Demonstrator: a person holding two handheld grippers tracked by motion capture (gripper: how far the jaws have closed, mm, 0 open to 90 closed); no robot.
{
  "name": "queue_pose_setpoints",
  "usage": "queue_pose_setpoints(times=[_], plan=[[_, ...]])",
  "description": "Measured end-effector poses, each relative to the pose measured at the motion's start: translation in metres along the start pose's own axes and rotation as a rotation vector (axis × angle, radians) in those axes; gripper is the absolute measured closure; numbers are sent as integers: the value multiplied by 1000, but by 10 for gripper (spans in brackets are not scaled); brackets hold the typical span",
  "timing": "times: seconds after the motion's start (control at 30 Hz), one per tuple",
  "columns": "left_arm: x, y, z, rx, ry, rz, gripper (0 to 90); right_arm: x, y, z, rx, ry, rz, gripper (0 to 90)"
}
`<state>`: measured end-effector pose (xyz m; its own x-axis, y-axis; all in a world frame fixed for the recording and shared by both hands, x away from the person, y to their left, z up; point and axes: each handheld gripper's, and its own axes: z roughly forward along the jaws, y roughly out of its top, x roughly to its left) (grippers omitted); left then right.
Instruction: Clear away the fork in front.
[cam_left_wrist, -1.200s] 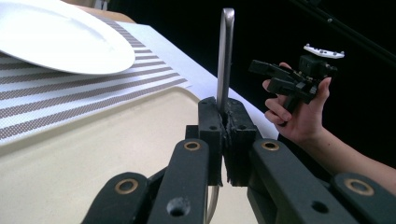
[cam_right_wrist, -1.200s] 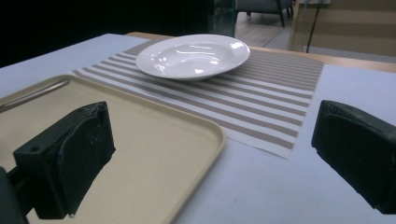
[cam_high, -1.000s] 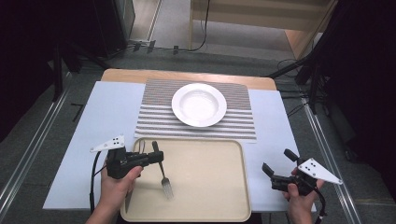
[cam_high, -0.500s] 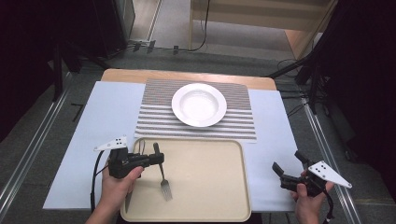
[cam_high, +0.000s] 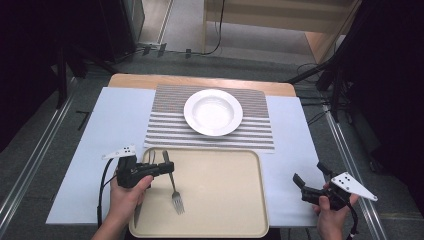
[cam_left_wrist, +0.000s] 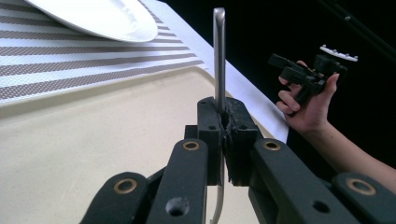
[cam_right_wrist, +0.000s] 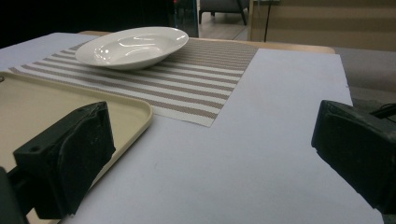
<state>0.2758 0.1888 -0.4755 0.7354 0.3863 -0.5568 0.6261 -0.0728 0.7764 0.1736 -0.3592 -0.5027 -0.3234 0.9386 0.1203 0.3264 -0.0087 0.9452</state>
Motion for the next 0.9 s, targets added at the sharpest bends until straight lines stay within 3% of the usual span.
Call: queue_pose_setpoints(times=[0.07,0.13,0.3,0.9], plan=[[1,-1,1,-3,5,-5,853,1,0,0,2,3,0,0],[2,-1,2,8,53,9,836,1,0,0,1,3,-2,0],[5,-3,2,7,72,1,825,1,0,0,5,2,-5,0],[8,-8,7,32,209,62,763,1,0,1,14,2,-4,0]])
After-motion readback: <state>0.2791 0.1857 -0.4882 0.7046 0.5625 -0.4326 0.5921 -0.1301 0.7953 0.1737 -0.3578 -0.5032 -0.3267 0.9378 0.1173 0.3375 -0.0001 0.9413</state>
